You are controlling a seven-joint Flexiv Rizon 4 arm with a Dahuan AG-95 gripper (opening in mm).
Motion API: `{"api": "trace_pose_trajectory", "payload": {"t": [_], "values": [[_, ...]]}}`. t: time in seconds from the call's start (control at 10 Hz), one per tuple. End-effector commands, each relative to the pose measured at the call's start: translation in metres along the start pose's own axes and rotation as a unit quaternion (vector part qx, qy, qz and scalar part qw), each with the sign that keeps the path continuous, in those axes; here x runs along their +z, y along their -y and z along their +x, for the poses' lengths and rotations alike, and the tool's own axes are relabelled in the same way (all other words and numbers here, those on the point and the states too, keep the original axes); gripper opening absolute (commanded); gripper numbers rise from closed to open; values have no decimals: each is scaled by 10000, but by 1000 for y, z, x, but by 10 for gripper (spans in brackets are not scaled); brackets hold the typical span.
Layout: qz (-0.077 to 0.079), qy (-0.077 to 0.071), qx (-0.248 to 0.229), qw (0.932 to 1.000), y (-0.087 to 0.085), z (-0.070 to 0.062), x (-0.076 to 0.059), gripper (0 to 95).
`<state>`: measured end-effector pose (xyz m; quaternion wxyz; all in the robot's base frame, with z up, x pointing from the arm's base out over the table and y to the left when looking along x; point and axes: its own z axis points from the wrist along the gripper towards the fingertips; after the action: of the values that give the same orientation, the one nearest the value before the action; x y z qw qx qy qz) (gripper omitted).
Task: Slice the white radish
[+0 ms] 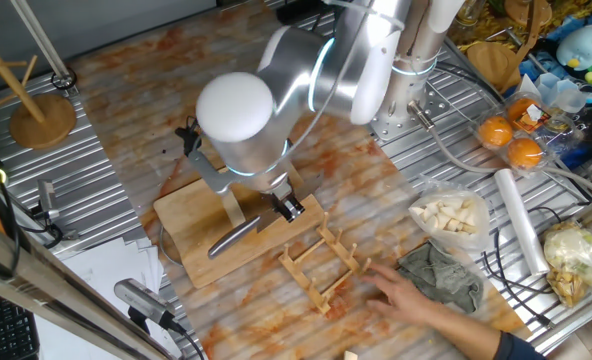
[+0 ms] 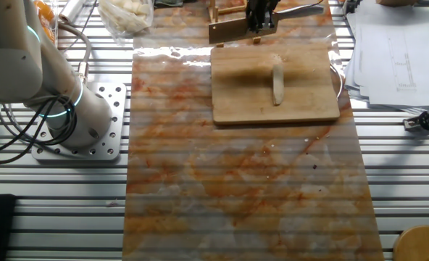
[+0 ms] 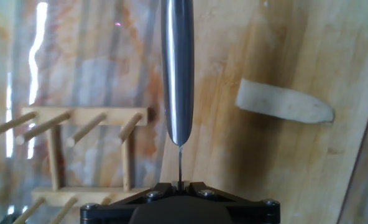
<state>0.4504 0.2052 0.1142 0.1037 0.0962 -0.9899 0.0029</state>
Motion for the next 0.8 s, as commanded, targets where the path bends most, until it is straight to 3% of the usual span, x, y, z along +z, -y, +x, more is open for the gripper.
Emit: {"api": "trace_pose_trajectory", "payload": {"t": [0.1, 0.3, 0.4, 0.7, 0.8], "values": [[15, 122, -108, 9999, 0, 1, -1, 0], [-10, 133, -226, 9997, 1, 1, 0, 0], [-5, 129, -44, 9999, 2, 3, 3, 0], [-76, 277, 28, 9996, 3, 3, 9, 0], [-98, 260, -37, 9996, 3, 3, 9, 0]]}}
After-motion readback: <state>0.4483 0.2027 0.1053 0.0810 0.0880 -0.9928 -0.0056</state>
